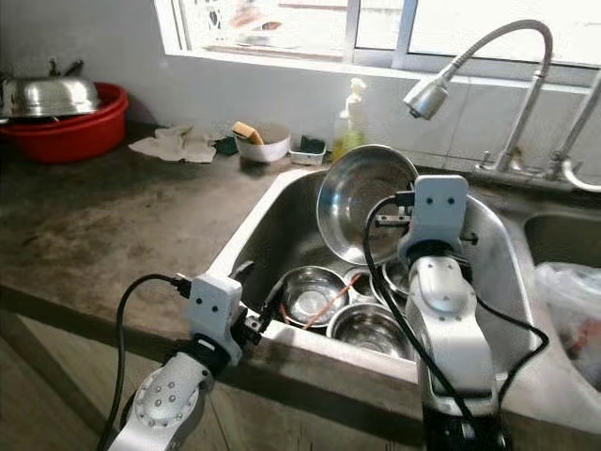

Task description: Kitchen organization

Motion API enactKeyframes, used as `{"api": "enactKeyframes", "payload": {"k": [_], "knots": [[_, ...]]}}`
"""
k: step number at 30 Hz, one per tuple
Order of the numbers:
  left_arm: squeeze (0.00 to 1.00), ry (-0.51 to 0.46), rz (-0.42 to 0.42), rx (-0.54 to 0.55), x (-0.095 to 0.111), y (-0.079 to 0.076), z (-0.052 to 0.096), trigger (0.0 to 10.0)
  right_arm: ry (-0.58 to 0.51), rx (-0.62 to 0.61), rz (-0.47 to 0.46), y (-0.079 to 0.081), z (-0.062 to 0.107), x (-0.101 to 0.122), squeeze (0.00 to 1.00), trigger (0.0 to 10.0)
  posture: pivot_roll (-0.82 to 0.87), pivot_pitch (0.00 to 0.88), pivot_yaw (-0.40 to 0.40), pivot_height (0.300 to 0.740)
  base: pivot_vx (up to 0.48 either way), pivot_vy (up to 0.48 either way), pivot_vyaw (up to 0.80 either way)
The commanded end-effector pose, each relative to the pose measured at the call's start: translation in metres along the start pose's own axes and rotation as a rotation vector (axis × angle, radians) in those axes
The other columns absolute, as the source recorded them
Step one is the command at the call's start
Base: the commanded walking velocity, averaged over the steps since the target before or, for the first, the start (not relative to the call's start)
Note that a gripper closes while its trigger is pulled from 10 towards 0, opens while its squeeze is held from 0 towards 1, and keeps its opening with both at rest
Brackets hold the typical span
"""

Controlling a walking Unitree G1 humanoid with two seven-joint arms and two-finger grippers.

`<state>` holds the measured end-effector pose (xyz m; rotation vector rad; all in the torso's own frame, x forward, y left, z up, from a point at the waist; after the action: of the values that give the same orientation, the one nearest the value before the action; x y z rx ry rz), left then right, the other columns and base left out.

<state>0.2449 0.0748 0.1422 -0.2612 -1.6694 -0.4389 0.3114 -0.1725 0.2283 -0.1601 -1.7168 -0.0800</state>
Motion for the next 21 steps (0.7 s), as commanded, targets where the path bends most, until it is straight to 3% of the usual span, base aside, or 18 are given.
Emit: {"api": "enactKeyframes", "payload": {"k": [1, 6, 8, 13, 21], "knots": [[0.00, -0.006, -0.001, -0.004, 0.003, -0.001, 0.001, 10.0, 0.021, -0.025, 0.009, -0.008, -0.007, 0.003, 0.00, 10.0, 0.06, 0.000, -0.056, 0.740, 0.000, 0.000, 0.00], [0.00, -0.005, 0.004, -0.005, 0.003, -0.003, 0.002, 10.0, 0.134, -0.038, -0.008, -0.014, -0.021, -0.008, 0.00, 10.0, 0.06, 0.000, -0.061, 0.740, 0.000, 0.000, 0.00], [0.00, -0.004, 0.007, -0.005, 0.004, -0.004, 0.003, 10.0, 0.265, -0.040, 0.007, -0.018, -0.035, -0.021, 0.00, 10.0, 0.07, 0.006, -0.065, 0.740, 0.000, 0.000, 0.00], [0.00, -0.004, 0.010, -0.003, 0.005, -0.005, 0.006, 10.0, 0.368, 0.014, -0.004, -0.016, -0.055, -0.033, 0.00, 10.0, 0.07, 0.033, -0.070, 0.740, 0.000, 0.000, 0.00], [0.00, 0.001, 0.015, -0.003, 0.007, -0.009, 0.012, 10.0, 0.498, 0.067, -0.025, -0.010, -0.068, -0.053, 0.00, 10.0, 0.08, 0.069, -0.074, 0.740, 0.000, 0.000, 0.00]]}}
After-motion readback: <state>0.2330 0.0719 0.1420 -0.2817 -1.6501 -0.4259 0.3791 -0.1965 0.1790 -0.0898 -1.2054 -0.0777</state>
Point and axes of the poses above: a point about 5 cm out from each wrist's last joint towards the gripper, its own z axis pointing back from the gripper into the wrist, its own x axis along the axis of the wrist's last joint, y = z × x, the point moved 1 cm from there along -z, pointing out of the wrist towards the gripper, and after that the axes turned 2 degrees about -z, right-handed, at the moved point
